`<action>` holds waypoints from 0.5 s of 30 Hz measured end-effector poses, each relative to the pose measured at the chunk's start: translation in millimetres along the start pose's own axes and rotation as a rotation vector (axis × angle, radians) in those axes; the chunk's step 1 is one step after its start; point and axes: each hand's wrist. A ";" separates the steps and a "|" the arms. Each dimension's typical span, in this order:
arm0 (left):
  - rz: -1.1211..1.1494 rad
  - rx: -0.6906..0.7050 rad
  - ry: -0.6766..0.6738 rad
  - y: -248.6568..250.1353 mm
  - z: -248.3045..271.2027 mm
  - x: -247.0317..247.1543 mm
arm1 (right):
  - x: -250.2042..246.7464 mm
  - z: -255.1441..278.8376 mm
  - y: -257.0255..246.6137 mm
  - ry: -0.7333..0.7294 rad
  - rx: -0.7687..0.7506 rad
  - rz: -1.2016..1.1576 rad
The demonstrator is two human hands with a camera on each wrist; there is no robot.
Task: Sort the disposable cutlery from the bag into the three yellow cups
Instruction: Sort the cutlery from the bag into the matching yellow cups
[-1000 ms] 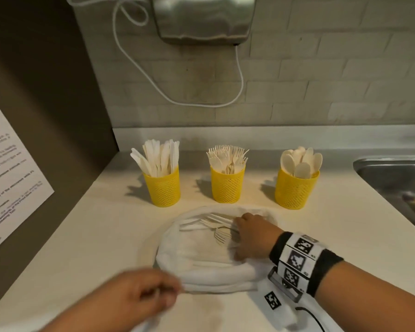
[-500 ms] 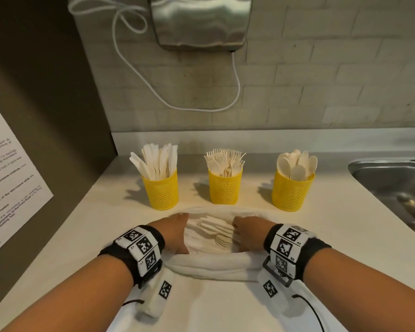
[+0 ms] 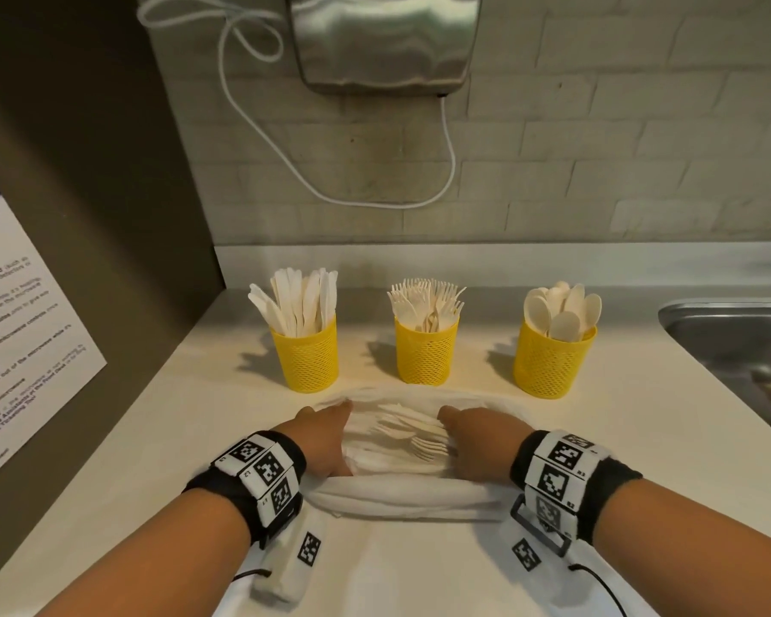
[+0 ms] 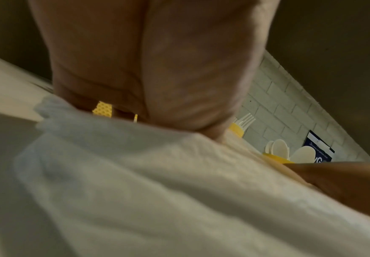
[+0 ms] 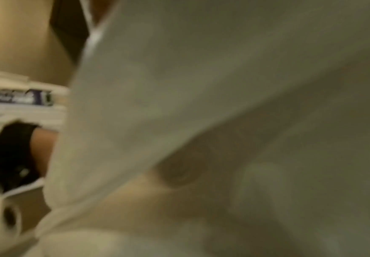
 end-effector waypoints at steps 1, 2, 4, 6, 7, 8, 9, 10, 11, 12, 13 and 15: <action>0.012 -0.003 0.000 -1.1 -0.7 1.0 | -1.6 -0.1 2.8 0.015 0.015 -0.039; 0.023 0.000 0.006 -2.1 -1.6 2.6 | -3.2 0.3 5.1 0.025 0.031 -0.071; 0.047 0.013 0.032 -2.6 -2.0 5.9 | -4.1 0.1 8.8 0.035 0.049 -0.098; 0.069 0.032 0.057 -2.8 -2.9 8.0 | -4.0 -0.5 11.1 0.043 0.052 -0.121; 0.079 0.038 0.066 -3.0 -3.3 8.3 | -3.7 -0.8 12.4 0.053 0.049 -0.142; 0.094 0.043 0.077 -3.7 -4.1 8.4 | -3.4 -0.4 13.1 0.062 0.047 -0.169; 0.115 0.042 0.089 -4.3 -4.4 8.4 | -2.9 -0.2 14.7 0.073 0.042 -0.203; 0.144 0.039 0.103 -5.1 -5.1 8.8 | -2.9 0.7 15.6 0.087 0.035 -0.241; 0.172 0.035 0.113 -5.8 -5.3 9.1 | -2.9 1.5 16.9 0.107 0.028 -0.283; 0.200 0.029 0.124 -6.8 -5.8 9.6 | -4.0 2.7 17.4 0.124 0.024 -0.328; 0.223 0.018 0.130 -8.2 -6.1 9.8 | -5.5 3.7 18.6 0.140 0.013 -0.374; 0.251 0.025 0.133 -10.3 -6.1 9.3 | -9.6 3.9 21.8 0.161 -0.020 -0.482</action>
Point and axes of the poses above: each hand's wrist, its own z-axis away from the middle knuckle, its own x-axis out of the palm, y = z × x, and after that the axes turned 13 degrees about -z, right-handed
